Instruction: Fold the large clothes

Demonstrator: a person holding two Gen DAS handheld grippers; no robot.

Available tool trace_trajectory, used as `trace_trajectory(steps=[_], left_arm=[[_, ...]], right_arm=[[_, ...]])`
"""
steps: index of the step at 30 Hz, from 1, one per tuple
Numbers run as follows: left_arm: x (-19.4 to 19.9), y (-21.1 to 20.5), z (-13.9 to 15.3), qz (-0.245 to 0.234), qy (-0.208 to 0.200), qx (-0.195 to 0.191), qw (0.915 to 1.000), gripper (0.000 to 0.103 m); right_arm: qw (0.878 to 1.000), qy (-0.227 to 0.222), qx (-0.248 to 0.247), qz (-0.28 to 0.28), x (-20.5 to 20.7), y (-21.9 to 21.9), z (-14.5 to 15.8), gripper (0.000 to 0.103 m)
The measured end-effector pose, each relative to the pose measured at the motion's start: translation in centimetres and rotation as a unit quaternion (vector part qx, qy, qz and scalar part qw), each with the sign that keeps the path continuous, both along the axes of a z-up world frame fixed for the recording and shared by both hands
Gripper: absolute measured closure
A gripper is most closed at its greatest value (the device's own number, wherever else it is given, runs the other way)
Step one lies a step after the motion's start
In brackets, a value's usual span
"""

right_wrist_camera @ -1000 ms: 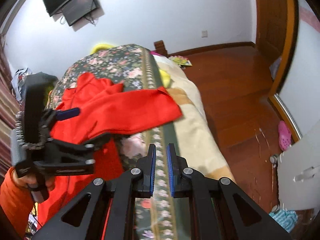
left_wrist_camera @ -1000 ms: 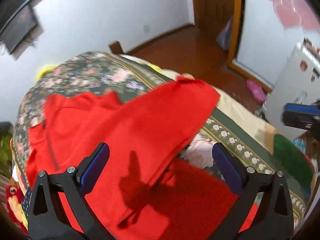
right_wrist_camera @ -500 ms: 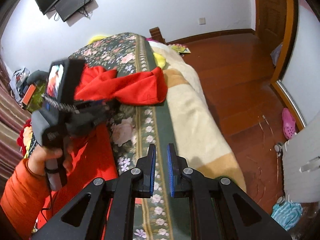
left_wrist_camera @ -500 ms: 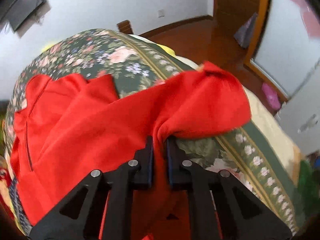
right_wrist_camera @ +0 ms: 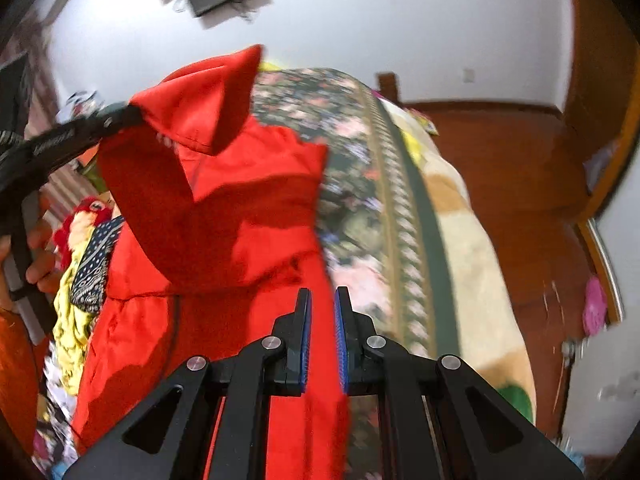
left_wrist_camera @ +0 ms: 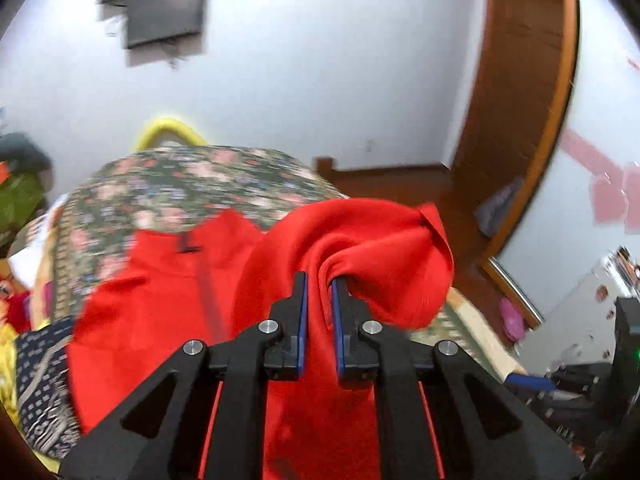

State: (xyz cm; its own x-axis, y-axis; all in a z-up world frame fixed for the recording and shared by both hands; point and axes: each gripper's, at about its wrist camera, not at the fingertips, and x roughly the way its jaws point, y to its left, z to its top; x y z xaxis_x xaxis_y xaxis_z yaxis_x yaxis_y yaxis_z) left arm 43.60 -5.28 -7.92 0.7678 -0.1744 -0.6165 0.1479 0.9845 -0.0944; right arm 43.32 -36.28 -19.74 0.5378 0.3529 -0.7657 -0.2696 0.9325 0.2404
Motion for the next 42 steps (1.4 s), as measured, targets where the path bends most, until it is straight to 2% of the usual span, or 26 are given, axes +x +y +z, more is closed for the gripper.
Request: trace_trajectory(steps=[2,5,7,9,11,13,14,15,16,17,18,19,21,23,25,28,31,36,38,42], left_arm=[[-1.4,3.4,-0.8,0.026,0.001,0.002,0.9997,0.093],[-3.3,9.2,-4.2,0.070,0.042,-0.014,0.9965,0.093],[-4.1,12.3,-7.2,0.094,0.083,-0.026,0.9918,0.093],[-5.0,14.9,-10.7,0.118,0.127,-0.031,0.9844,0.093],[-5.8,17.0,-15.0,0.130,0.187,-0.026,0.9733,0.092],[-6.8,17.8,-17.8,0.132,0.222,-0.027,0.9657,0.086],[-7.6,18.2,-18.7,0.129,0.221,-0.028,0.9662,0.082],[-8.1,18.3,-18.7,0.129,0.209,-0.029,0.9690,0.074],[-8.7,18.5,-18.7,0.132,0.199,-0.022,0.9707,0.061],[-9.0,18.5,-18.7,0.136,0.198,-0.015,0.9706,0.055],[-9.3,18.7,-18.8,0.140,0.197,-0.009,0.9703,0.048],[-9.6,19.0,-18.9,0.141,0.196,-0.012,0.9704,0.046],[-10.2,19.8,-19.2,0.137,0.198,-0.036,0.9700,0.045],[-10.6,20.5,-19.5,0.136,0.201,-0.058,0.9684,0.040],[-11.3,20.8,-19.5,0.141,0.203,-0.062,0.9670,0.029],[-12.6,22.0,-19.3,0.145,0.216,-0.064,0.9634,0.029],[-14.2,22.8,-18.1,0.146,0.216,-0.053,0.9639,0.029],[-15.4,25.0,-14.9,0.166,0.187,-0.003,0.9681,0.029],[-14.9,25.3,-13.3,0.168,0.173,0.006,0.9706,0.029],[-12.3,25.6,-10.9,0.162,0.144,0.021,0.9760,0.022]], right_arm=[[0.999,-0.026,-0.028,0.025,0.8,2.9,0.6,0.096],[0.995,-0.049,-0.075,0.050,2.6,6.7,0.2,0.096],[0.992,-0.035,-0.105,0.058,4.3,8.6,-1.4,0.096],[0.988,0.003,-0.140,0.064,6.6,10.0,-4.2,0.096],[0.983,0.042,-0.171,0.055,8.2,10.5,-7.1,0.096],[0.981,0.032,-0.184,0.055,8.3,10.5,-8.4,0.096],[0.982,0.022,-0.182,0.056,8.0,10.3,-8.3,0.095],[0.982,0.021,-0.183,0.052,7.9,10.2,-8.2,0.092],[0.981,0.019,-0.187,0.046,7.9,10.0,-8.3,0.079],[0.979,0.014,-0.200,0.036,7.7,9.9,-8.3,0.038],[0.969,-0.001,-0.245,0.006,7.9,9.5,-8.5,0.015],[0.966,-0.015,-0.260,-0.004,7.9,9.4,-8.6,0.001],[0.977,0.010,-0.215,-0.002,8.1,8.1,-8.9,0.001],[0.983,0.030,-0.179,-0.011,8.2,7.1,-9.0,0.001],[0.984,0.032,-0.175,-0.011,8.0,6.9,-8.9,0.001],[0.984,0.030,-0.175,-0.011,7.8,6.9,-8.3,0.001],[0.989,0.017,-0.149,0.004,6.9,7.6,-6.6,0.001],[0.994,-0.014,-0.105,0.035,6.1,10.2,-3.2,0.001],[0.993,-0.031,-0.103,0.049,6.0,11.3,-1.8,0.001],[0.991,-0.063,-0.100,0.066,6.3,13.2,0.5,0.001]])
